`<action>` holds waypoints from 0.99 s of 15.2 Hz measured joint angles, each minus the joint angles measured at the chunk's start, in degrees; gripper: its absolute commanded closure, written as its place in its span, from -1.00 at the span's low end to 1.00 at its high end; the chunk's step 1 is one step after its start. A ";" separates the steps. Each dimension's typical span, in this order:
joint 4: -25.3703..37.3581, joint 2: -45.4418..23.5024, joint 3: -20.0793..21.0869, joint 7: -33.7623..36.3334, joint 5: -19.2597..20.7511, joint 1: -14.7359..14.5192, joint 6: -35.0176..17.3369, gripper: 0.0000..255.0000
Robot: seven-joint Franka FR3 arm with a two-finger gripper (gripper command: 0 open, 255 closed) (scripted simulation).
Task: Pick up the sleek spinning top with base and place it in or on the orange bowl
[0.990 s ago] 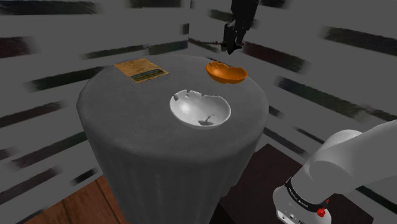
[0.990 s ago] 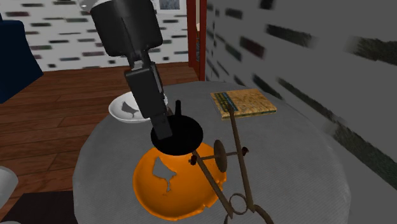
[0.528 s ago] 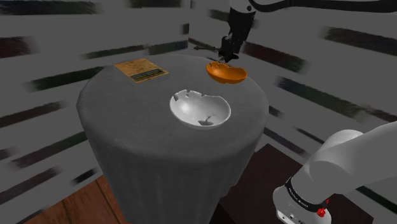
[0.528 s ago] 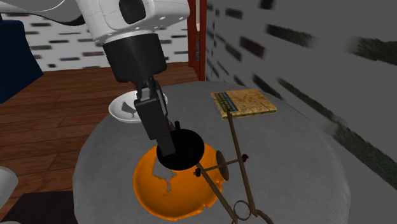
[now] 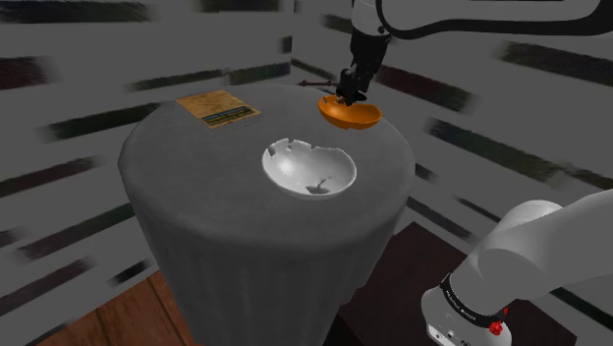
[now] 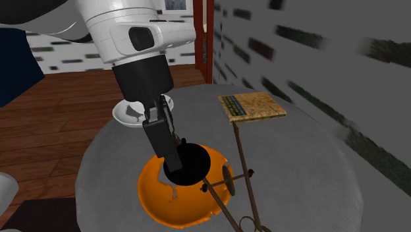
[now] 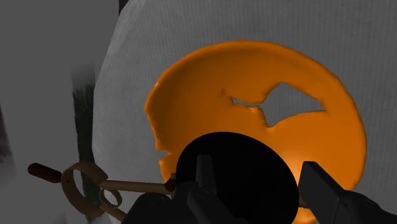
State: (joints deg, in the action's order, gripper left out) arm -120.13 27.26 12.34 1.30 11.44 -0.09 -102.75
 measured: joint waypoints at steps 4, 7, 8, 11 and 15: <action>-0.06 0.01 -0.01 0.01 0.00 0.00 -0.06 -1.00; -0.06 0.02 -0.01 0.01 0.00 0.00 -0.06 -1.00; -0.05 0.02 -0.01 0.01 0.00 0.00 -0.06 -1.00; 2.25 -0.05 0.36 -0.01 -0.17 -0.10 2.19 -1.00; 7.01 -0.36 0.99 -0.18 -0.39 -0.21 6.70 -1.00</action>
State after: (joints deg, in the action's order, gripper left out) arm -113.12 26.90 13.33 1.12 11.05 -0.30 -96.05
